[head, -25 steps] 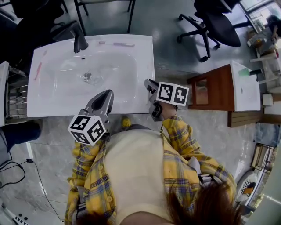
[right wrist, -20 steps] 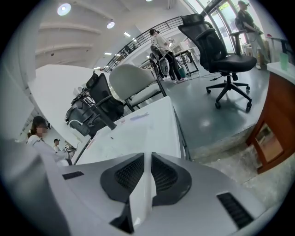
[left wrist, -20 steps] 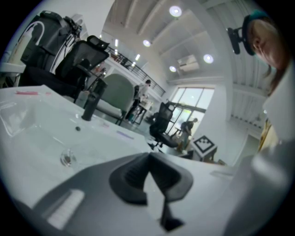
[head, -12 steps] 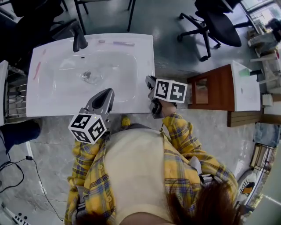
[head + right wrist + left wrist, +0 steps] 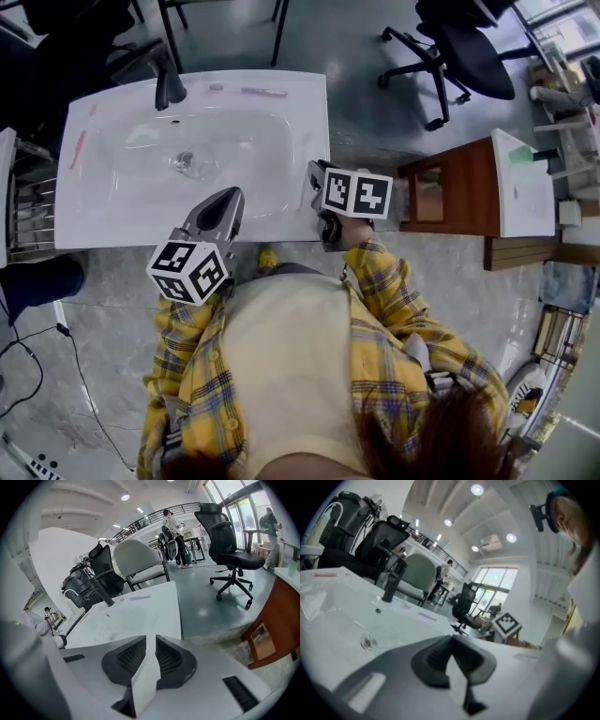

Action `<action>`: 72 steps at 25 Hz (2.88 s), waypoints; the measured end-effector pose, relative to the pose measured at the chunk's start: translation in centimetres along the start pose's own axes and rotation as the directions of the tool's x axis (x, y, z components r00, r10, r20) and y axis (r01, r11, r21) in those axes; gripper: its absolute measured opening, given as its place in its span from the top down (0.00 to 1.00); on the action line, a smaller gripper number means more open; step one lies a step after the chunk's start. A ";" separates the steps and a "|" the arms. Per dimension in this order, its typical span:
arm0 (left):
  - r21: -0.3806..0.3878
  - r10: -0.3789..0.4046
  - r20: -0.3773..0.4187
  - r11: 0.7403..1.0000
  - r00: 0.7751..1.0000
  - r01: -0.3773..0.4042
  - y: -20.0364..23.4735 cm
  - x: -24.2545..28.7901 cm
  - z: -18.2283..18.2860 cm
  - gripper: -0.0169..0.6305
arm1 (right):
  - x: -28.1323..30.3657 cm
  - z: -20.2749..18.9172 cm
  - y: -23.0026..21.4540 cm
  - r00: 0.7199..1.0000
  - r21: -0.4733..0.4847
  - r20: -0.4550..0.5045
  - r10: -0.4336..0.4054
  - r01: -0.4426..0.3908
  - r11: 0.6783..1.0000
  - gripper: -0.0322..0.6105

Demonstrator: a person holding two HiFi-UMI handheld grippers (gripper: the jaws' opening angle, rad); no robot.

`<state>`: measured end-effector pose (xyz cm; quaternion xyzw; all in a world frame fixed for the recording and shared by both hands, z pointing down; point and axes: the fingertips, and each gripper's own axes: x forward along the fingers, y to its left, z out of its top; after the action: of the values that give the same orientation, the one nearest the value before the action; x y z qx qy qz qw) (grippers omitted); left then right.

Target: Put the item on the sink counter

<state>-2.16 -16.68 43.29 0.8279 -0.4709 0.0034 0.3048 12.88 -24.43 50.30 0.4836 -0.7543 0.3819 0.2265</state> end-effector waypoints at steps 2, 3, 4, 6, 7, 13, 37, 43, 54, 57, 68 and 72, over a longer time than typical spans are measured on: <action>0.001 0.000 -0.001 1.000 1.000 0.000 0.0 0.0 0.0 0.96 | 0.0 -0.1 0.1 1.000 0.003 0.003 0.003 -0.003 1.000 0.88; 0.000 0.000 -0.001 1.000 1.000 0.000 0.1 0.0 0.0 0.96 | 0.0 -0.1 0.1 1.000 0.005 0.004 0.004 -0.004 1.000 0.88; 0.000 0.000 -0.002 1.000 1.000 0.000 0.1 0.0 0.0 0.96 | 0.0 -0.1 0.1 1.000 0.007 0.006 0.006 -0.006 1.000 0.88; 0.000 -0.001 -0.003 1.000 1.000 0.001 0.1 -0.1 -0.1 0.96 | -0.1 -0.2 0.2 1.000 0.010 0.014 0.008 -0.008 1.000 0.88; 0.001 -0.002 -0.004 1.000 1.000 0.002 0.1 -0.1 -0.1 0.96 | -0.2 -0.2 0.2 1.000 0.012 0.020 0.008 -0.008 1.000 0.88; 0.011 -0.006 -0.008 1.000 1.000 0.006 0.0 -0.1 0.1 0.96 | -1.0 0.1 0.2 0.998 0.029 0.060 0.017 -0.019 0.999 0.88; 0.040 0.025 0.038 0.999 0.999 -0.027 1.9 -2.4 2.2 0.96 | -5.9 0.5 4.1 0.953 0.012 0.285 0.100 -0.107 0.994 0.93; 0.046 0.051 0.026 0.998 0.998 -0.052 2.9 -2.7 2.4 0.96 | -6.7 0.9 5.4 0.938 -0.045 0.334 0.096 -0.086 0.995 0.93; 0.065 0.116 0.006 0.991 0.993 -0.116 4.4 -3.2 3.0 0.96 | -7.2 1.1 7.2 0.911 -0.078 0.397 0.109 -0.085 0.993 0.93; 0.070 0.125 0.002 0.990 0.992 -0.125 4.5 -3.4 3.1 0.96 | -7.3 1.1 7.7 0.907 -0.101 0.406 0.114 -0.079 0.992 0.93; 0.073 0.140 0.001 0.987 0.990 -0.140 5.0 -4.1 2.9 0.96 | -7.5 0.9 8.9 0.900 -0.151 0.421 0.116 -0.057 0.987 0.93; 0.078 0.147 0.006 0.986 0.989 -0.147 4.9 -4.3 2.9 0.96 | -7.5 0.8 8.9 0.902 -0.156 0.417 0.115 -0.053 0.986 0.93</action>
<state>-9.17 -16.63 42.11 0.8022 -0.5301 0.0444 0.2710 8.07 -18.78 41.26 0.5049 -0.8307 0.2227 0.0739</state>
